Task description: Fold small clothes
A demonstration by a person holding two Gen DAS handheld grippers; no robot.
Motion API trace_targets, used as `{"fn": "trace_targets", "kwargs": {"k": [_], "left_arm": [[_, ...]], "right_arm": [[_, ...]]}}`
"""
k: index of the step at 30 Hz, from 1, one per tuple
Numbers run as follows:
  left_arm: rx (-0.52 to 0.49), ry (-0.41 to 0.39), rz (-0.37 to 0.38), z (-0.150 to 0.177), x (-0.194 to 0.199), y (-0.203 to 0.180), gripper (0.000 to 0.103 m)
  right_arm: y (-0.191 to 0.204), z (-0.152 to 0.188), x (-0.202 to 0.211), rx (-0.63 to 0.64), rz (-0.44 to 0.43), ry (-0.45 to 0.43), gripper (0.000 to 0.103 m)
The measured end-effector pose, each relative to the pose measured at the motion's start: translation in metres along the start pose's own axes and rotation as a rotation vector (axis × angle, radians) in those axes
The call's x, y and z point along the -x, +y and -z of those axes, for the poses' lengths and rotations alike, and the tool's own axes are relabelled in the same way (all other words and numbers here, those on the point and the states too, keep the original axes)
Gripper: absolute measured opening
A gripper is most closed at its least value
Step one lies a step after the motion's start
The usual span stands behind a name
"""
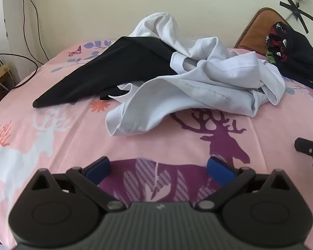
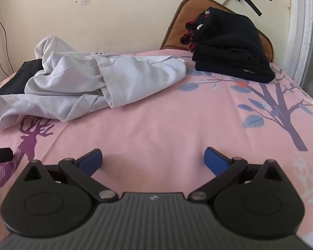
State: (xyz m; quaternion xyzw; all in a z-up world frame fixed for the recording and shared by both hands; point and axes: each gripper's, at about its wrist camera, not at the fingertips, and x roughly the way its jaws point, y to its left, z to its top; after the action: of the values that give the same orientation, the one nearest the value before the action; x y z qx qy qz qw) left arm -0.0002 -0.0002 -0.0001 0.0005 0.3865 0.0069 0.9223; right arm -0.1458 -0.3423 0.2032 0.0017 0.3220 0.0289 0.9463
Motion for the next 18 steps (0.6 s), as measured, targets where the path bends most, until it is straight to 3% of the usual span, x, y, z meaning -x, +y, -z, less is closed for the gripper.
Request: {"fn": "trace_targets", "kwargs": {"k": [6, 9, 13, 18], "left_arm": [[-0.079, -0.093, 0.042, 0.013, 0.002, 0.005, 0.103], [-0.128, -0.059, 0.114, 0.012, 0.007, 0.018, 0.103], [0.067, -0.042, 0.128, -0.004, 0.017, 0.07, 0.103], [0.234, -0.094, 0.037, -0.006, 0.025, 0.123, 0.102]], "right_arm": [[-0.005, 0.0, 0.005, -0.021, -0.011, -0.014, 0.103], [-0.008, -0.007, 0.003, -0.018, -0.048, 0.017, 0.103], [-0.017, -0.02, 0.016, -0.06, -0.131, -0.038, 0.102], [0.025, -0.065, 0.024, 0.165, -0.179, -0.141, 0.078]]}}
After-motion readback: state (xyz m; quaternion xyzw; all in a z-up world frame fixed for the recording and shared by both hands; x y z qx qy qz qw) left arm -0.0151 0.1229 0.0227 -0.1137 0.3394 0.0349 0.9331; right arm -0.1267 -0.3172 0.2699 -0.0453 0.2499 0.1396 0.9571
